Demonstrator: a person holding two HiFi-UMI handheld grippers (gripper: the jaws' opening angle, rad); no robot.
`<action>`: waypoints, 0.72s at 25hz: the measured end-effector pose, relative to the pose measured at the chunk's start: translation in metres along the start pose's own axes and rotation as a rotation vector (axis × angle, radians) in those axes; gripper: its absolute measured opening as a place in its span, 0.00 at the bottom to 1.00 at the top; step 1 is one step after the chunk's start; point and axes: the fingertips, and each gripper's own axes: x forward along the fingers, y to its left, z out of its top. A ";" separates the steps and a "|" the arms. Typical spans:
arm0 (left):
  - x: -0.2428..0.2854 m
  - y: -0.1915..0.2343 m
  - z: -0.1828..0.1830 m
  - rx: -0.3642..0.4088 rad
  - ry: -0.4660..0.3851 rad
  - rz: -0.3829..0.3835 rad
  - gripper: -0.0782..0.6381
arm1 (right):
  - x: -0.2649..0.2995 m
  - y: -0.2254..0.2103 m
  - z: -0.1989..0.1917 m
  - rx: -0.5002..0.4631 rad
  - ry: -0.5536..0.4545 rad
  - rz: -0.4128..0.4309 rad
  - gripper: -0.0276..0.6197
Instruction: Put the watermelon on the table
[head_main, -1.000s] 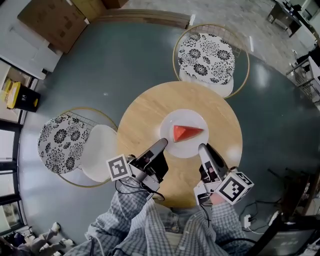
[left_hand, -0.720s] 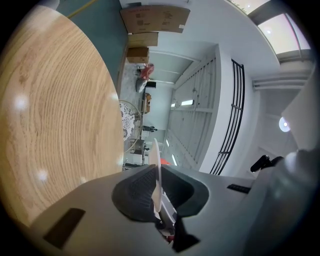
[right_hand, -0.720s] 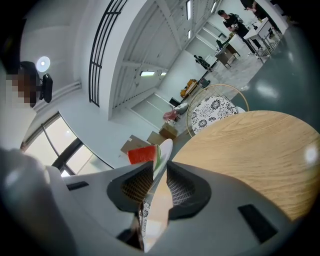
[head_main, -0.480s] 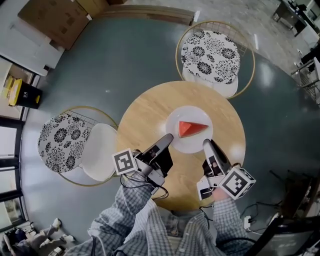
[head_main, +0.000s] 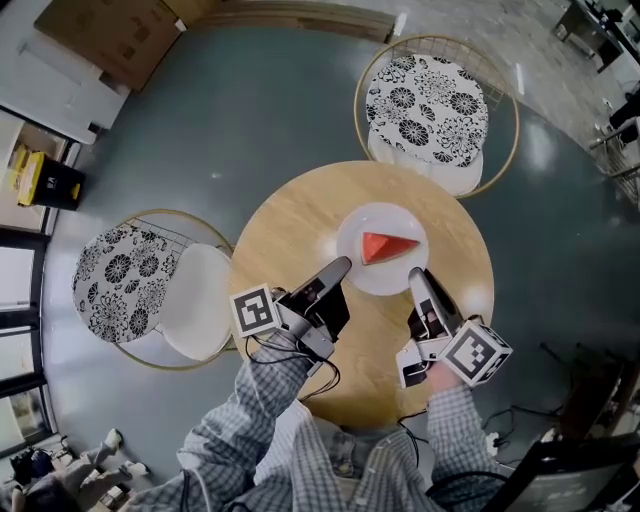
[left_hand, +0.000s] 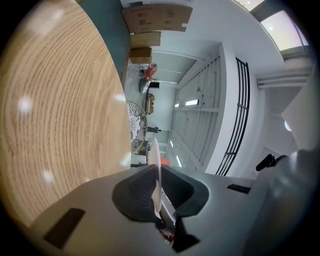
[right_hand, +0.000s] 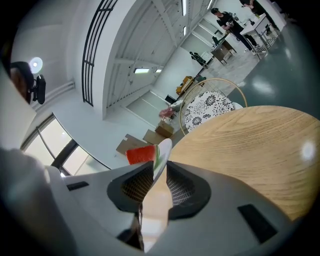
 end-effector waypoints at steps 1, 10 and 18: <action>0.003 0.001 0.001 0.000 0.000 0.001 0.16 | 0.002 -0.001 0.002 0.001 0.000 -0.001 0.18; 0.016 0.013 0.009 0.005 0.010 0.011 0.16 | 0.012 -0.016 0.008 0.022 0.009 -0.048 0.18; 0.027 0.025 0.017 0.021 0.012 0.035 0.16 | 0.024 -0.027 0.012 0.014 0.026 -0.071 0.18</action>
